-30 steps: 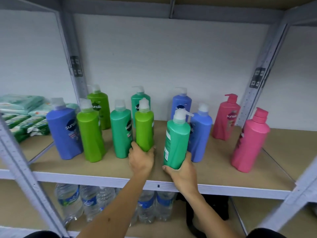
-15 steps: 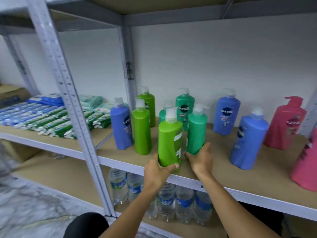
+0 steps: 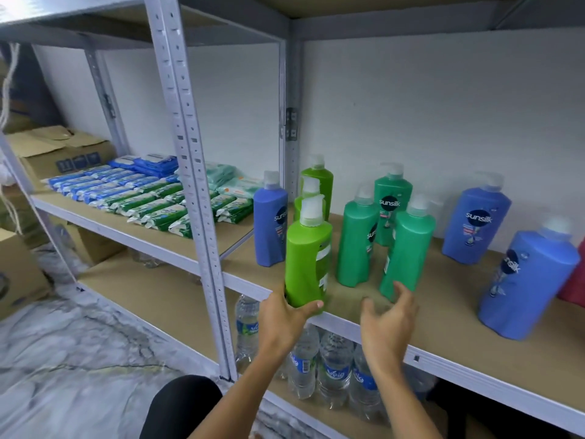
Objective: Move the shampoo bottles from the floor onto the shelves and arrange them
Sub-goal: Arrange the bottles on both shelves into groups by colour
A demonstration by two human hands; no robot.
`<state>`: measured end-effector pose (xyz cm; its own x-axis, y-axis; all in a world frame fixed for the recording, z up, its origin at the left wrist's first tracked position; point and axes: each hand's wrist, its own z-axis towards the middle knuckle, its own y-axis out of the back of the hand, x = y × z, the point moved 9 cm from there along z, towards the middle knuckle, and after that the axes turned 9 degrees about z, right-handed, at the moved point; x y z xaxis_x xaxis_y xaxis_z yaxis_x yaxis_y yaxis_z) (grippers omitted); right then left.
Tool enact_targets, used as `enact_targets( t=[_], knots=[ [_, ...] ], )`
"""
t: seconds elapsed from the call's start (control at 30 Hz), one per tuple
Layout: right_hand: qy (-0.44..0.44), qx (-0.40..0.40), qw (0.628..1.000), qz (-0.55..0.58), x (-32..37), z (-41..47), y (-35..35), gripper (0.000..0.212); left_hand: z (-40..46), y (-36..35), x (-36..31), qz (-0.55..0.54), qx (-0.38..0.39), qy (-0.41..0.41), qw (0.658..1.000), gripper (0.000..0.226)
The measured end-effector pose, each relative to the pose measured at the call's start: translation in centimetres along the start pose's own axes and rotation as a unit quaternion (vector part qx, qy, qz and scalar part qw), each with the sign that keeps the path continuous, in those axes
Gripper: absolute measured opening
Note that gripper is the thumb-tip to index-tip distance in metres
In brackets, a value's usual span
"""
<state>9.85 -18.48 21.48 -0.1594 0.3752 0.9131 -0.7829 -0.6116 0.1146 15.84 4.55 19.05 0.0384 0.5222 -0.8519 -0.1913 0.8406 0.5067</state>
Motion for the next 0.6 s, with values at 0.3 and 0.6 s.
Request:
enact_targets(
  t=[0.3, 0.6],
  knots=[
    [-0.015, 0.288, 0.957, 0.016, 2.9, -3.6, -14.7, 0.028, 4.7, 8.8, 4.9, 0.010, -0.080, 0.039, 0.996, 0.054],
    [-0.051, 0.314, 0.948, 0.003, 1.8, -4.8, -24.2, 0.074, 7.3, 11.3, 6.5, 0.046, -0.113, 0.051, 0.991, 0.058]
  ],
)
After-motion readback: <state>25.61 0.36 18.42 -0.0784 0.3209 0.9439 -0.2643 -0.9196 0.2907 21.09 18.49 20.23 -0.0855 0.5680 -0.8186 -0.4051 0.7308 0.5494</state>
